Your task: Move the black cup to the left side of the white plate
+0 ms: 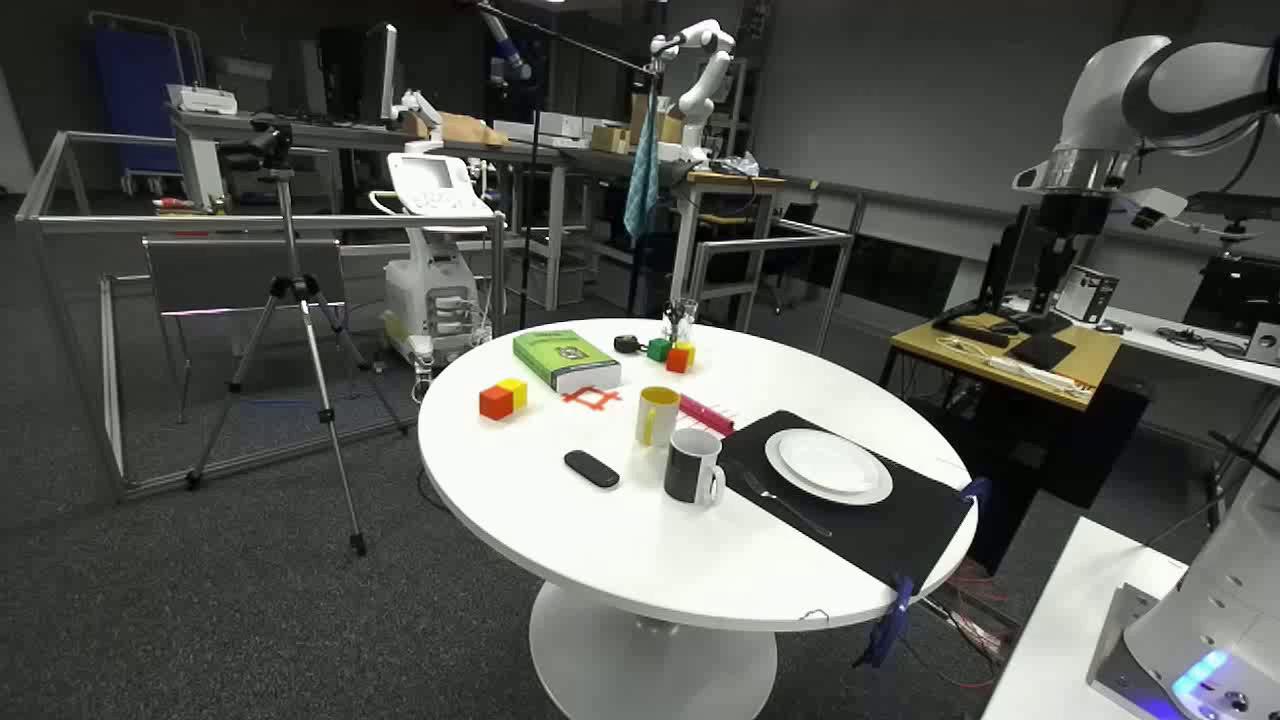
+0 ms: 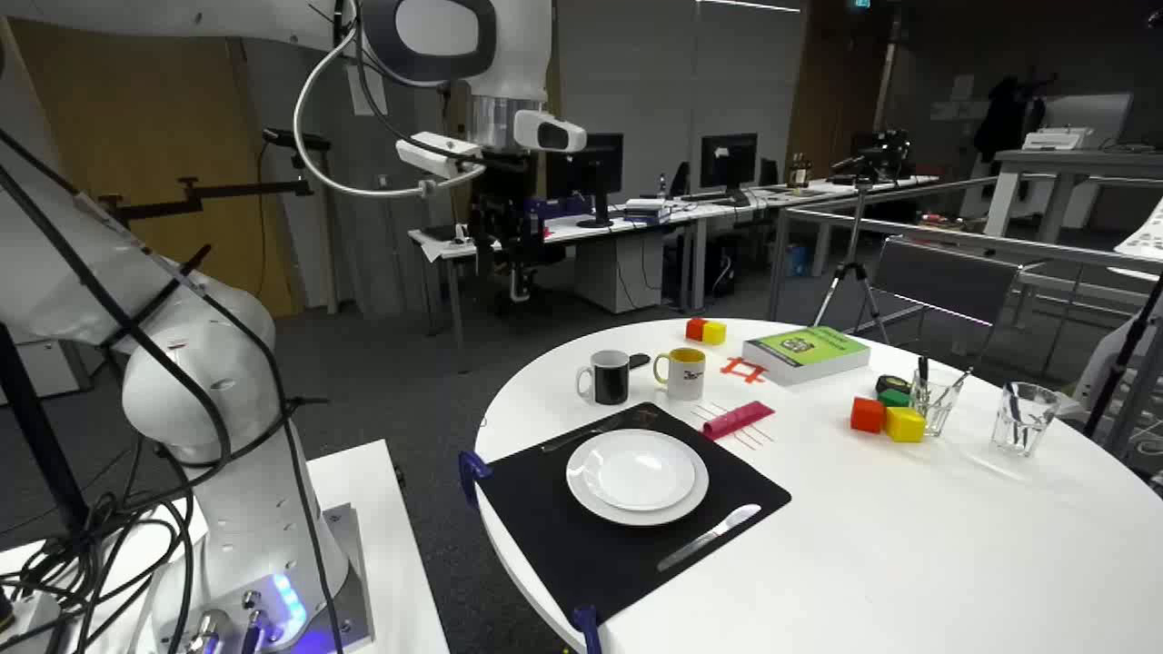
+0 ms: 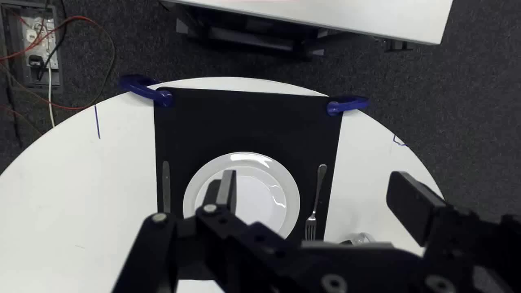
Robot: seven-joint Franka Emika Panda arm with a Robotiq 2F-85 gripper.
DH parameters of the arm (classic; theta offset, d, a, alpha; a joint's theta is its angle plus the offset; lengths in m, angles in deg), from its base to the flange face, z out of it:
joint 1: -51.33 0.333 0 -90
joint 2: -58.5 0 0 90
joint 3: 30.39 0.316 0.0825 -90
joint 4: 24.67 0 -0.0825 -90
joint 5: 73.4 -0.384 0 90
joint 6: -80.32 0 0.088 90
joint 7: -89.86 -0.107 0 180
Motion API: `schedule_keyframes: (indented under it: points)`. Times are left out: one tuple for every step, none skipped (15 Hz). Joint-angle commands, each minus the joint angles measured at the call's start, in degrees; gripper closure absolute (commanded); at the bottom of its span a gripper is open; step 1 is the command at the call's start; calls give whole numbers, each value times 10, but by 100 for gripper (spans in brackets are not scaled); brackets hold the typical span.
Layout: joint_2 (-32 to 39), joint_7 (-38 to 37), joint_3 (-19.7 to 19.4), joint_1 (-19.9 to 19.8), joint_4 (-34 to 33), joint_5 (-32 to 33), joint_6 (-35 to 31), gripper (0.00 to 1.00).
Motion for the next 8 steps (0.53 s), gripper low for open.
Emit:
schedule_keyframes:
  points:
    - [1,2,4,-5,-1,-3,1,0]
    - [1,2,4,-5,-1,-3,1,0]
    - [1,2,4,-5,-1,-3,1,0]
    - [1,2,4,-5,-1,-3,1,0]
    - [1,2,4,-5,-1,-3,1,0]
    - [1,2,4,-5,-1,-3,1,0]
    - [1,2,4,-5,-1,-3,1,0]
    - [13,-4,7,-2,-6,-7,-12,0]
